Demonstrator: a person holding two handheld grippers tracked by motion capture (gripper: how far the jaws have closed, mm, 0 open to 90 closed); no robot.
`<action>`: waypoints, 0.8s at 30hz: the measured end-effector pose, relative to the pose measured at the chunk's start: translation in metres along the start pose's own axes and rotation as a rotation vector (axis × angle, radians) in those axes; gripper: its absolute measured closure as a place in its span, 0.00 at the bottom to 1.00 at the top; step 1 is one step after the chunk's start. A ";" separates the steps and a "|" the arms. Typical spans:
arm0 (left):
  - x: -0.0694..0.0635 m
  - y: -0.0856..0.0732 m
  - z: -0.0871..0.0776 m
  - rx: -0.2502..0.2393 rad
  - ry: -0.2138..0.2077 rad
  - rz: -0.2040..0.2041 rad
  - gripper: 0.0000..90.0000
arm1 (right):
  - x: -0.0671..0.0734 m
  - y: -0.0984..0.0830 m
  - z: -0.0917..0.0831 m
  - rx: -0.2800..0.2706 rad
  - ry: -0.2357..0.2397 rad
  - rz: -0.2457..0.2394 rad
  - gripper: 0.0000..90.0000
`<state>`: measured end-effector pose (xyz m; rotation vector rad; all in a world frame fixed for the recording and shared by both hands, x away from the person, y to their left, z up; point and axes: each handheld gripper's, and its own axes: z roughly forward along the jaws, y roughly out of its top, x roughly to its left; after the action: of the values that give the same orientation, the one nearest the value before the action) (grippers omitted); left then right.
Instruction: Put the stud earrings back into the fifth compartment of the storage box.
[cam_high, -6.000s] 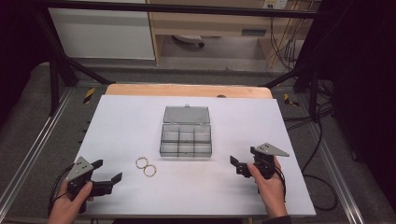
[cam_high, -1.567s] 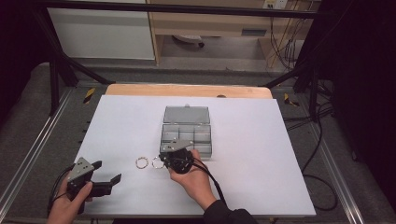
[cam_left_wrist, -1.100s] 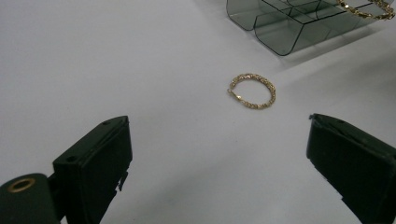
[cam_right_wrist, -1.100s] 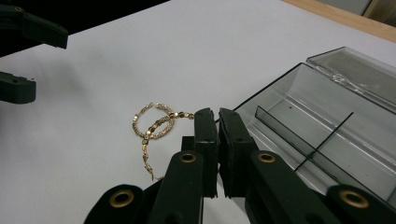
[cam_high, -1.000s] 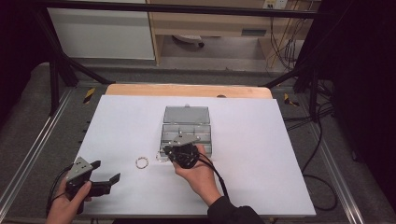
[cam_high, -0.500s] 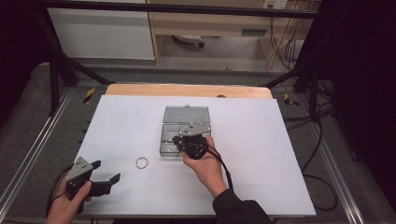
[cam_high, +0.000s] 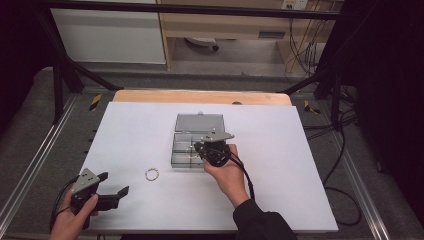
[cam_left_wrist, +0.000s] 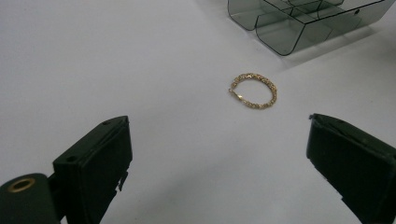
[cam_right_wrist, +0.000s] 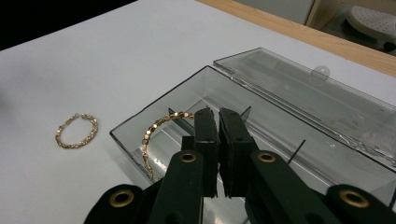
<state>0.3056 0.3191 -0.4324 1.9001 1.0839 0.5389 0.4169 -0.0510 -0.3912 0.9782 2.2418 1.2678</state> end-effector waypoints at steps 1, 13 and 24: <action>-0.001 0.000 0.000 0.003 -0.001 0.003 0.08 | -0.001 -0.001 0.000 0.002 -0.001 0.004 0.97; 0.000 -0.001 0.001 0.006 0.001 0.001 0.08 | -0.015 -0.009 0.002 0.031 -0.037 0.019 0.97; -0.001 -0.001 0.002 0.011 -0.006 0.005 0.08 | -0.020 -0.015 0.011 0.061 -0.053 0.030 0.97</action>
<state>0.3058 0.3179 -0.4340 1.9129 1.0803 0.5304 0.4319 -0.0644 -0.4101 1.0590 2.2451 1.1777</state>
